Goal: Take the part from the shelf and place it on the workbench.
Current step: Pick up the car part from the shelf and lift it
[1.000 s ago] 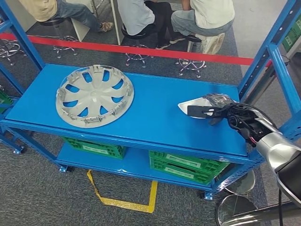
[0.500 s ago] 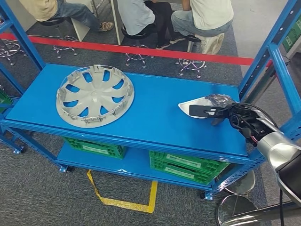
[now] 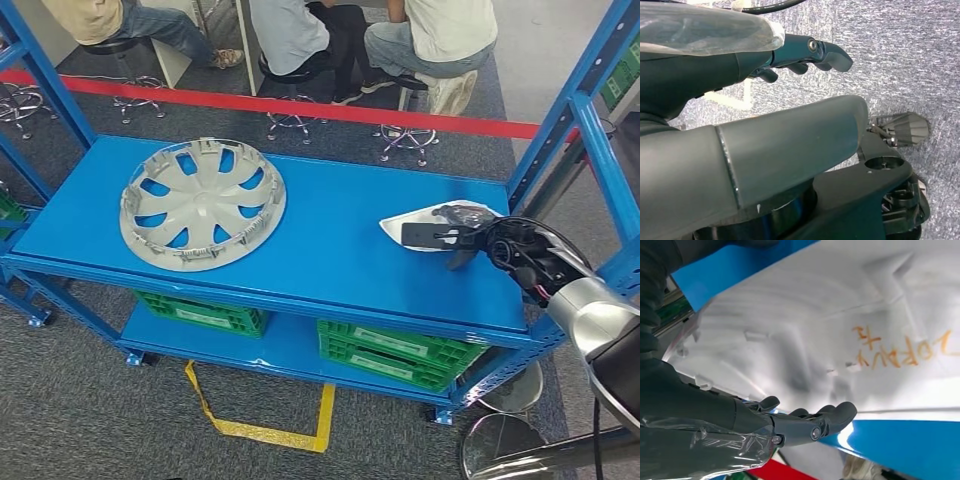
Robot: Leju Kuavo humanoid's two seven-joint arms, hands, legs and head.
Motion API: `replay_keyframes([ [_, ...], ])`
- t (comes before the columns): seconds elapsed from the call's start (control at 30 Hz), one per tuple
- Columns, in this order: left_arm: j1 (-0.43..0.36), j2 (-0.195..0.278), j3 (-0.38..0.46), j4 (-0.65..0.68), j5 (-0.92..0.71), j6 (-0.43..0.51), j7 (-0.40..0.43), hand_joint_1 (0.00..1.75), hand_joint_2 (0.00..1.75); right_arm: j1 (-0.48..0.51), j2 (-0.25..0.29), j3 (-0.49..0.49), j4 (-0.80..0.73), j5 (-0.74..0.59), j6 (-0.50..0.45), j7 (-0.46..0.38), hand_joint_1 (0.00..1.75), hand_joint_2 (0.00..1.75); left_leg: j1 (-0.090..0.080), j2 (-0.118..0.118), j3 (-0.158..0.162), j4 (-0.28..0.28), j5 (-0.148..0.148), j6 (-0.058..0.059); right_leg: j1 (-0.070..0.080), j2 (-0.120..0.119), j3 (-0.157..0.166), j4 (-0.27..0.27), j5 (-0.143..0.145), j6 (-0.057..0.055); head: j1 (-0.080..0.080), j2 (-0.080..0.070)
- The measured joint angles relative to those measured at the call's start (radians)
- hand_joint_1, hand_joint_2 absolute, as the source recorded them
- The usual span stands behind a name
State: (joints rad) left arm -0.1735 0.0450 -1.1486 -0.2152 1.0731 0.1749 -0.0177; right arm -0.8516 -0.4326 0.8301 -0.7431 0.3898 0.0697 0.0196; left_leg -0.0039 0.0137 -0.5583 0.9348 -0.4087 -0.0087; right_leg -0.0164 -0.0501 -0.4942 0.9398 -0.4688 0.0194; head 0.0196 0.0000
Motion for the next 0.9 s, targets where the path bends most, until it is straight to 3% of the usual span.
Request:
replay_keyframes([
  [0.9,-0.002,-0.001,0.000,0.000,0.001,-0.008,-0.002,0.00,0.00,-0.023,0.003,0.010,0.011,0.002,0.021,-0.029,0.00,1.75,0.000,0.000,0.000,0.000,0.000,0.000,0.000,0.000,0.000,0.000,0.000,0.000,0.000,0.000],
])
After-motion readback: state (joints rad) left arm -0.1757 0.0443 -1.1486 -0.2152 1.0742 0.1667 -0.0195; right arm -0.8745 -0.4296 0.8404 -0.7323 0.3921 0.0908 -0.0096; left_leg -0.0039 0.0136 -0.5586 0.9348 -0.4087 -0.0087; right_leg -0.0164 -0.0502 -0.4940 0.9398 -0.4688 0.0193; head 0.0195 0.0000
